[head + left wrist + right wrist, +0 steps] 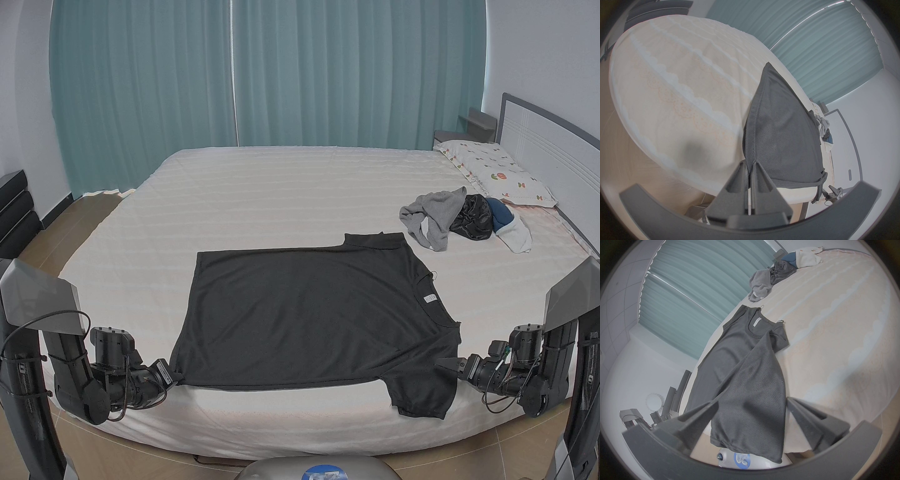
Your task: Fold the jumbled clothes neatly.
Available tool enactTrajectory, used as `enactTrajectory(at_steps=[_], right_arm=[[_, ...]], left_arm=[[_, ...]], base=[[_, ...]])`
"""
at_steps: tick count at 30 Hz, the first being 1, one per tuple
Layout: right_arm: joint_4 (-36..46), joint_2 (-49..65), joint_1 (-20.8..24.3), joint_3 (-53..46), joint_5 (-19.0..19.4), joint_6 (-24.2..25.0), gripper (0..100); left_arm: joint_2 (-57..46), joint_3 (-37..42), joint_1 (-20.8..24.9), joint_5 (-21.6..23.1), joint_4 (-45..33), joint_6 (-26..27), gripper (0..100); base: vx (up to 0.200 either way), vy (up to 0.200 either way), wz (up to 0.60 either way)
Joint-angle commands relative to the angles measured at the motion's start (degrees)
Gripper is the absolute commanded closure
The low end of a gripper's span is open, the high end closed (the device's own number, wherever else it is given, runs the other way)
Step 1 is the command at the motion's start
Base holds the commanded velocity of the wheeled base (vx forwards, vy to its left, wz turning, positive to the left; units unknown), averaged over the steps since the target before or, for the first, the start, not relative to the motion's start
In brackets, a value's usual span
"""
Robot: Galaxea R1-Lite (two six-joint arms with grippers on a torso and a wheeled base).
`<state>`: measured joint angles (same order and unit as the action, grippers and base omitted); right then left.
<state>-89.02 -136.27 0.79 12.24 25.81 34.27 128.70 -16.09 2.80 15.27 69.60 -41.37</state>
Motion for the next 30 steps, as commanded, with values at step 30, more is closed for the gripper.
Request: enactTrajectory(at_steps=[30], right_arm=[[-0.72, 8.74, -3.69, -8.99, -0.76, -3.07, 100]], left_arm=[[-2.57, 3.0, -0.26, -2.18, 2.47, 0.07, 100]], base=[[0.0, 0.0, 0.0]])
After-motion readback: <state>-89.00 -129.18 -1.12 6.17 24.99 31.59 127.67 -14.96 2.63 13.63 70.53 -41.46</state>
